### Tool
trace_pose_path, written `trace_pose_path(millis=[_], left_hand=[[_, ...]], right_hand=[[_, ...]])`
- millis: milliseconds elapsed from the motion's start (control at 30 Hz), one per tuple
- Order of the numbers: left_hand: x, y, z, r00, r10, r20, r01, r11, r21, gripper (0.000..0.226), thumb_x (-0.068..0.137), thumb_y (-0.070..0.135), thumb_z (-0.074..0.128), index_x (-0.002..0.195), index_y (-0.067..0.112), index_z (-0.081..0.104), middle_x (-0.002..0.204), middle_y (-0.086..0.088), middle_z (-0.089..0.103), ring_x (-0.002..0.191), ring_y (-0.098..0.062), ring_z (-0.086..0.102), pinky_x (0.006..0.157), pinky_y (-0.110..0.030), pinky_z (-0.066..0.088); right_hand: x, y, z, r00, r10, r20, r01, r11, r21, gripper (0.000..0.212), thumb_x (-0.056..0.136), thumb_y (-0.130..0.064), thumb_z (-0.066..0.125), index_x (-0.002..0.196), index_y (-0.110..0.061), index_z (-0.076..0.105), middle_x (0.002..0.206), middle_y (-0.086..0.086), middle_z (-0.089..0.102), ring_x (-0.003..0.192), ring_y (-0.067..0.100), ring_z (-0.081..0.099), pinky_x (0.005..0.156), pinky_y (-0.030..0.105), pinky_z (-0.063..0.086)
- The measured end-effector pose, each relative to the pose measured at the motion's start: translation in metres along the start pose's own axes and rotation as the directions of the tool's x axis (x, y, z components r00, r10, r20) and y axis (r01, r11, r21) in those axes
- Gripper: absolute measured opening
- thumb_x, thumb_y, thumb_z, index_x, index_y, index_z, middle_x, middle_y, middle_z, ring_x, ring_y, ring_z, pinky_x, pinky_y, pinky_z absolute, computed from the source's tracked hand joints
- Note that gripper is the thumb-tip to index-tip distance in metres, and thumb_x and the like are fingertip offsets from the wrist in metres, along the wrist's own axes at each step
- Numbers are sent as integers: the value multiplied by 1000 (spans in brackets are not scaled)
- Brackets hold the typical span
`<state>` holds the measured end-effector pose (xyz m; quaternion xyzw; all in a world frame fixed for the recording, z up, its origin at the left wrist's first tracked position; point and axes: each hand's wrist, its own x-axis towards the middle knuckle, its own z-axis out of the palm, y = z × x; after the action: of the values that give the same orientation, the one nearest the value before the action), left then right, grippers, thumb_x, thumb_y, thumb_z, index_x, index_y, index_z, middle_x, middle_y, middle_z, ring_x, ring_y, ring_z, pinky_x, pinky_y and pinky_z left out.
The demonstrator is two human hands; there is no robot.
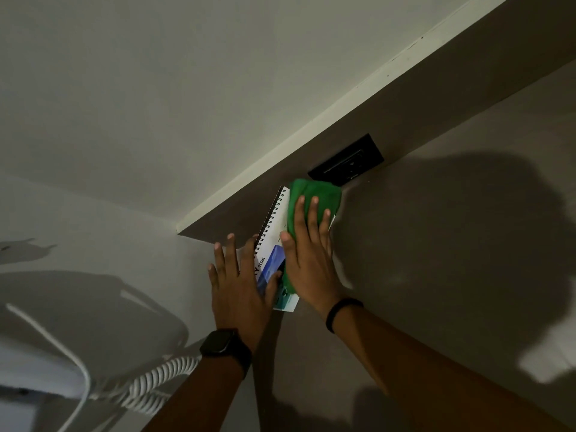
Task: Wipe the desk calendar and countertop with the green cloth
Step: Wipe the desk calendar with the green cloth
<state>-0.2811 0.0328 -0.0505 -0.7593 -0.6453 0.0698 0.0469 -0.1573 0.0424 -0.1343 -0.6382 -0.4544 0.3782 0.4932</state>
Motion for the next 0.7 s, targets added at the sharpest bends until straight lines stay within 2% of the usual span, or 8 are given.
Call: trace_pose_path(millis=[100, 167, 233, 367, 467, 567, 700], left_hand=[[-1, 2, -1, 1000, 13, -25, -13, 1000, -21, 87, 96, 60, 62, 166, 26, 23, 178, -10, 6, 163, -37, -2, 130, -60, 7], [-2, 3, -2, 999, 15, -37, -16, 1000, -27, 83, 98, 56, 61, 166, 24, 25, 178, -11, 9, 164, -38, 0, 130, -64, 12], [-2, 3, -2, 1000, 4, -19, -4, 999, -36, 85, 98, 60, 58, 166, 24, 23, 178, -11, 8, 164, -37, 1, 131, -62, 11], [-1, 4, -1, 1000, -23, -17, 22, 999, -28, 86, 97, 64, 54, 166, 24, 23, 178, -9, 10, 164, -35, 4, 131, -60, 17], [-1, 3, -1, 1000, -7, -15, 6, 999, -42, 87, 97, 63, 56, 167, 25, 22, 178, -9, 10, 164, -35, 4, 130, -61, 17], [0, 0, 0, 1000, 12, -16, -13, 998, -69, 87, 96, 59, 62, 166, 26, 23, 177, -9, 14, 164, -37, 5, 128, -65, 21], [-1, 0, 2, 1000, -5, -26, 4, 999, -36, 88, 96, 60, 60, 165, 21, 25, 176, -11, 19, 163, -39, 13, 122, -69, 34]], right_hand=[[-15, -9, 7, 994, -99, 41, 100, 995, -20, 64, 102, -65, 7, 156, -46, -22, 170, -8, -21, 157, 27, -20, 125, 55, 7], [-36, -2, 10, 986, -118, 114, 125, 991, -53, 65, 102, -63, 8, 156, -44, -22, 170, -8, -23, 157, 26, -22, 126, 57, 10], [-37, 10, 8, 987, -66, 146, 74, 996, -49, 64, 101, -62, 9, 155, -46, -24, 169, -8, -26, 155, 26, -27, 126, 61, 13], [4, 5, -11, 998, 61, 35, -63, 995, 71, 61, 104, -54, 16, 154, -42, -16, 170, -4, -18, 154, 29, -25, 126, 62, 13], [-1, -8, -7, 996, -51, 71, 51, 999, 11, 63, 100, -61, 6, 156, -43, -18, 171, -3, -17, 155, 30, -22, 126, 61, 13], [-31, 6, 4, 973, -153, 174, 164, 985, -54, 63, 103, -59, 10, 158, -44, -17, 171, -8, -21, 156, 27, -25, 124, 63, 18], [-12, 16, 0, 997, -4, 82, 3, 1000, 12, 64, 100, -64, 8, 153, -48, -23, 170, -6, -25, 154, 27, -30, 126, 61, 11]])
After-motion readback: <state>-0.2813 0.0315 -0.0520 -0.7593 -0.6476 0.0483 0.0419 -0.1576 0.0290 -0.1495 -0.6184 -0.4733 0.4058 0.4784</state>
